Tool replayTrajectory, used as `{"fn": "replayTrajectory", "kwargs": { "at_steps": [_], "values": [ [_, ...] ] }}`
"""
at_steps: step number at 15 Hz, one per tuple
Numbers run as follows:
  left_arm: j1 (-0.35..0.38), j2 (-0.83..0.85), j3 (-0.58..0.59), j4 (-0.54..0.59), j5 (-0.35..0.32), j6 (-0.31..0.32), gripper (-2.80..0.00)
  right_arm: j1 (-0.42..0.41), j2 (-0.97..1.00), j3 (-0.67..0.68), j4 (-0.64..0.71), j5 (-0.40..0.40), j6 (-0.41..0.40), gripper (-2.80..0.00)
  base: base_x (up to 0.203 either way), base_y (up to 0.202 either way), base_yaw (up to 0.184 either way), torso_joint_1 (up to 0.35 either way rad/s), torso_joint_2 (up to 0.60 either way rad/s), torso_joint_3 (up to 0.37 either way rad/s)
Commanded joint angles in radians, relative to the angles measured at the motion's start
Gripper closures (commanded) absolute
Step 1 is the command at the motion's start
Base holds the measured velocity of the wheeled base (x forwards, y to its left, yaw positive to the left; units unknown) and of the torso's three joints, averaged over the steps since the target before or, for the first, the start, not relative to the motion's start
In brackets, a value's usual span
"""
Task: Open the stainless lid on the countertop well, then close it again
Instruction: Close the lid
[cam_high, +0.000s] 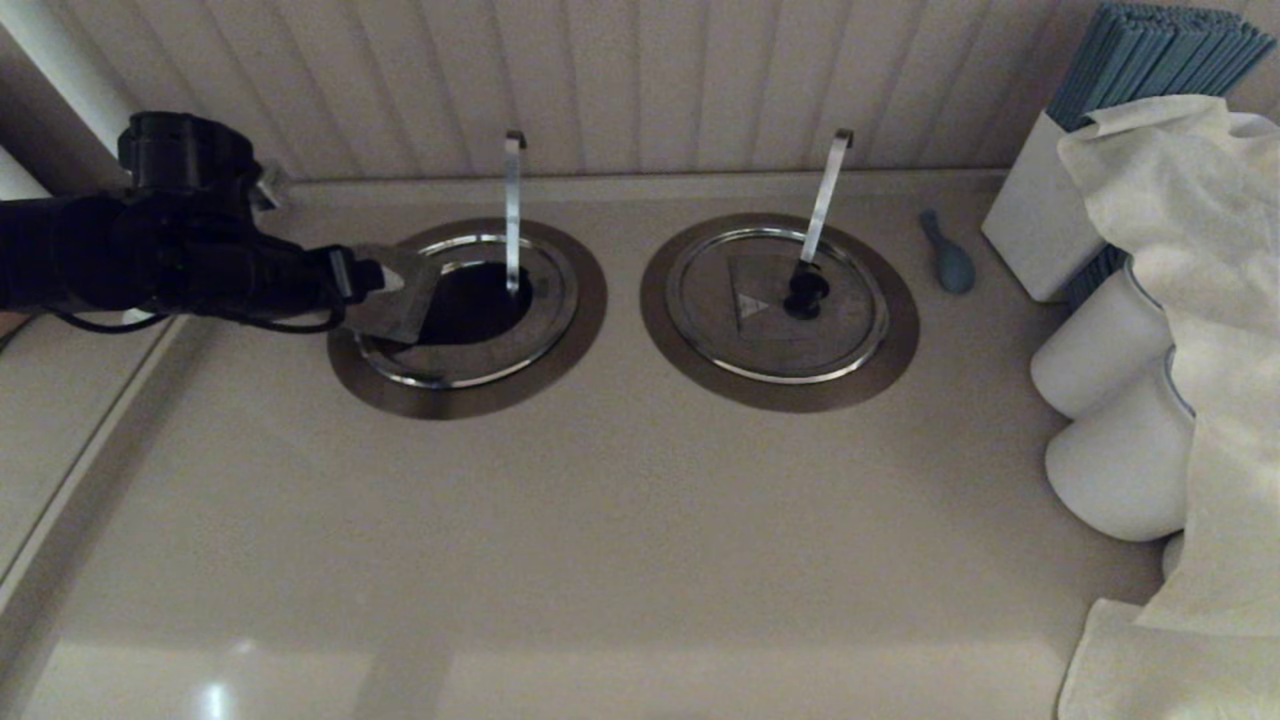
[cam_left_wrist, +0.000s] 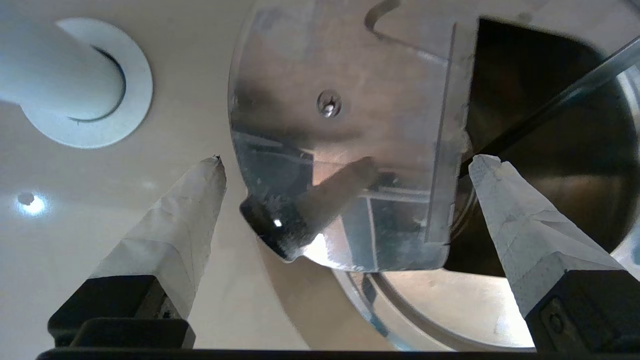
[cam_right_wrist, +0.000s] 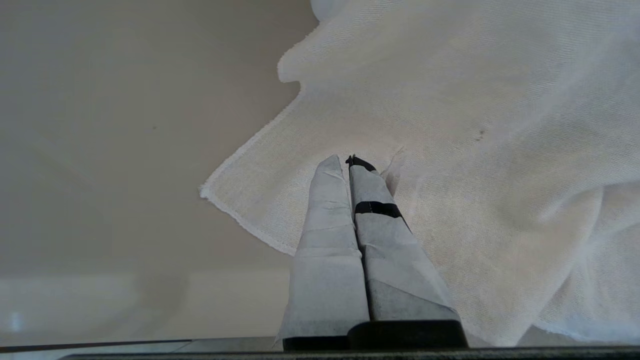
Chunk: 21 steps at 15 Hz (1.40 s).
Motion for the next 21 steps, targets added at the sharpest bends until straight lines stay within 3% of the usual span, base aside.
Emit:
{"fn": "replayTrajectory", "kwargs": {
  "at_steps": [1,21],
  "values": [
    [-0.005,0.002,-0.006,0.001,-0.001,-0.003,-2.8,0.0,0.001,0.0,0.0,0.0,0.0,0.0,0.0,0.0,0.0,0.0,0.0,0.0],
    [-0.057,-0.019,-0.006,-0.004,0.005,-0.036,-2.8,0.0,0.001,0.0,0.0,0.0,0.0,0.0,0.0,0.0,0.0,0.0,0.0,0.0]
  ]
}}
